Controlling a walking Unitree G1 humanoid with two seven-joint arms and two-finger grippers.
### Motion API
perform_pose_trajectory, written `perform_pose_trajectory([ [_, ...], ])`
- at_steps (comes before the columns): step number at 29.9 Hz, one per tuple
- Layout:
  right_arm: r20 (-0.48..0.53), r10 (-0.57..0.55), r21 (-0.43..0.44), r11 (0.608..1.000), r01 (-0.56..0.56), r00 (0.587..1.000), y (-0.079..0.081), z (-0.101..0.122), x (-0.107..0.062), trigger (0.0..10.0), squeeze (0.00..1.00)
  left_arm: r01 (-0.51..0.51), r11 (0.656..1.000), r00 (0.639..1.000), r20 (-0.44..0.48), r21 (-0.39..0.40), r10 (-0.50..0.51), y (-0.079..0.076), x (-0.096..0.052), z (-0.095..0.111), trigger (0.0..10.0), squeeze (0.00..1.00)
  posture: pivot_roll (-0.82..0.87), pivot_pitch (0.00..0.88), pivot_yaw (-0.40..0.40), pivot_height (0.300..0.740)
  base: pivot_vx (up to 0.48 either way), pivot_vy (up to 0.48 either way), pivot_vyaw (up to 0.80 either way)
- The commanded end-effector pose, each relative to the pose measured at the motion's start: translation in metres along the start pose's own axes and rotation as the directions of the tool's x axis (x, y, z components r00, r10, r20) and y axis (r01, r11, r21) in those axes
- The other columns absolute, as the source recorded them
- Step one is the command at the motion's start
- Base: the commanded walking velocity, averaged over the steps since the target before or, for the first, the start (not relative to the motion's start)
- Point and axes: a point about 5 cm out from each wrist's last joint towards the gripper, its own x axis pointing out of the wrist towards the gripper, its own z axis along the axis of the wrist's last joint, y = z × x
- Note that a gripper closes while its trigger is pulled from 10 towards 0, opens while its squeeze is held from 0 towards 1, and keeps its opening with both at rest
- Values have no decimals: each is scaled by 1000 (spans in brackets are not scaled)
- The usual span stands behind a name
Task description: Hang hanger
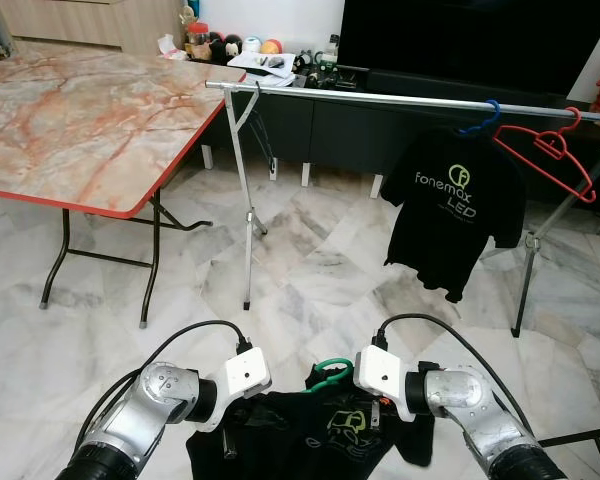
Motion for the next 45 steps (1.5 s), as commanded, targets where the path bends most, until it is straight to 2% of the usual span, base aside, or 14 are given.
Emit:
perform_pose_trajectory([
  [1, 11, -29, -14, 999, 29, 1000, -7, 4, -5, 10000, 0, -15, 1000, 1000, 5, -15, 15, 2, -3, -2, 0, 0, 75, 78, -60, 740, 0, 0, 0],
  [6, 3, -48, -15, 999, 48, 999, -7, 1, -10, 10000, 0, -30, 999, 1000, 2, -20, 30, 4, -4, -3, 0, 0, 73, 79, -61, 740, 0, 0, 0],
  [8, 9, -67, -12, 998, 67, 998, -7, 0, -13, 9176, 0, -41, 999, 999, -1, -23, 41, 5, -4, -4, 0, 0, 68, 79, -60, 740, 0, 0, 0],
  [9, 9, -67, -12, 998, 67, 998, -7, 0, -13, 9176, 0, -41, 999, 999, -1, -23, 41, 5, -4, -4, 0, 0, 68, 79, -60, 740, 0, 0, 0],
  [10, 21, -86, 0, 996, 86, 996, -7, 0, -14, 7647, 0, -45, 999, 999, -2, -24, 45, 5, -4, -4, 0, 0, 67, 79, -61, 740, 0, 0, 0],
  [11, 36, -103, 11, 995, 103, 994, -7, 1, -15, 5490, 0, -48, 999, 999, -1, -25, 48, 5, -5, -4, 0, 0, 67, 79, -61, 740, 0, 0, 0],
  [13, 45, -115, 20, 993, 114, 992, -8, 1, -16, 5059, 0, -49, 998, 999, 0, -26, 49, 5, -5, -4, 0, 0, 66, 80, -62, 740, 0, 0, 0],
  [14, 55, -120, 30, 992, 119, 991, -7, 1, -16, 3569, 0, -50, 998, 999, -1, -27, 50, 5, -5, -4, 0, 0, 67, 79, -62, 740, 0, 0, 0],
  [15, 65, -123, 41, 992, 121, 990, -7, 1, -17, 1059, 0, -52, 998, 999, -2, -27, 52, 6, -5, -5, 0, 0, 67, 78, -62, 740, 0, 0, 0],
  [16, 73, -126, 49, 991, 122, 989, -7, 1, -17, 0, 0, -53, 998, 999, -3, -27, 53, 6, -5, -5, 0, 0, 67, 79, -61, 740, 0, 0, 0],
  [27, 73, -86, 93, 993, 79, 994, 8, -5, -13, 0, 0, -63, 998, 998, -5, -31, 63, 7, -7, -7, 0, 0, 69, 65, -55, 740, 0, 0, 0],
  [34, 42, -71, 90, 994, 67, 997, 12, -9, -15, 0, 0, -84, 996, 996, -7, -28, 84, 10, -8, -7, 0, 0, 69, 58, -54, 740, 0, 0, 0],
  [40, -30, -133, 59, 989, 135, 991, 6, -13, -33, 0, 0, -153, 988, 988, -19, -28, 152, 15, -10, -11, 0, 0, 63, 58, -58, 740, 0, 0, 0],
  [45, -91, -129, 32, 991, 132, 988, 12, -18, -45, 0, 0, -192, 981, 981, -24, -30, 191, 19, -11, -13, 0, 0, 57, 62, -60, 740, 0, 0, 0],
])
